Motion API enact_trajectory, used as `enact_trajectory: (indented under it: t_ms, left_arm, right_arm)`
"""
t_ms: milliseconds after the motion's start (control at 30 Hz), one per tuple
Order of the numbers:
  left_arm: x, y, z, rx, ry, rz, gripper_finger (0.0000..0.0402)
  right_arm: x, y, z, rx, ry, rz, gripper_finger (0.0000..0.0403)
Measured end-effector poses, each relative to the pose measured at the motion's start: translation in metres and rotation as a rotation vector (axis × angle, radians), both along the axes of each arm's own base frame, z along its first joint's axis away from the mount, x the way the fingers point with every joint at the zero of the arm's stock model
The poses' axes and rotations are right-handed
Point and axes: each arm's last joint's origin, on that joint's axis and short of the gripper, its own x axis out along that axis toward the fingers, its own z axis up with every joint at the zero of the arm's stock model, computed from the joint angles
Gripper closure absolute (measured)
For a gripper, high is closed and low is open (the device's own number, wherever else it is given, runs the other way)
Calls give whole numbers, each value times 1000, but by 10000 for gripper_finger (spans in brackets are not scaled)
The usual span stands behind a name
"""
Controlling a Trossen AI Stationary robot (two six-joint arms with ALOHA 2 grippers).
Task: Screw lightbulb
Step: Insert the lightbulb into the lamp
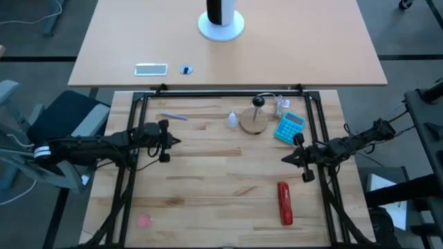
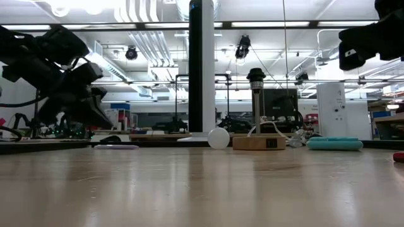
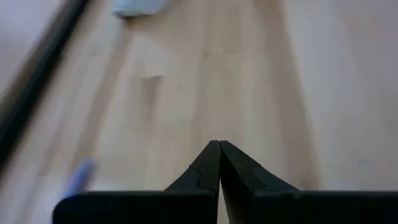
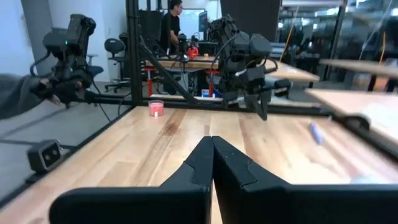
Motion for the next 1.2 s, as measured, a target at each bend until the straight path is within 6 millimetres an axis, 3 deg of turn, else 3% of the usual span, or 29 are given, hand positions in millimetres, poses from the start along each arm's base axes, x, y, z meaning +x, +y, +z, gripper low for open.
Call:
enact_trajectory:
  t_ms: [133, 300, 433, 500, 633, 867, 1000, 1200]
  left_arm:
    - [3, 1, 4, -85, -89, 68, 401]
    - [13, 3, 27, -591, -515, 311, 401]
    - [19, 2, 59, -624, -822, 143, 401]
    - [20, 2, 70, -609, -897, 83, 401]
    - [33, 6, 89, -572, -883, 80, 401]
    - [70, 17, 118, -459, -729, 11, 401]
    - [91, 20, 122, -402, -639, -143, 401]
    - [110, 29, 117, -361, -547, -89, 401]
  right_arm:
    - [-1, 0, 8, 50, -71, 4, 403]
    - [-1, -4, 12, 181, -99, -87, 403]
    - [-1, -8, 16, 255, -101, -238, 403]
    - [-2, -11, 21, 288, -110, -331, 403]
    - [-4, -15, 34, 335, -132, -450, 403]
    - [-5, -15, 60, 272, -155, -447, 403]
    - [-4, -15, 69, 260, -160, -444, 403]
    - [-6, -15, 90, 303, -194, -438, 403]
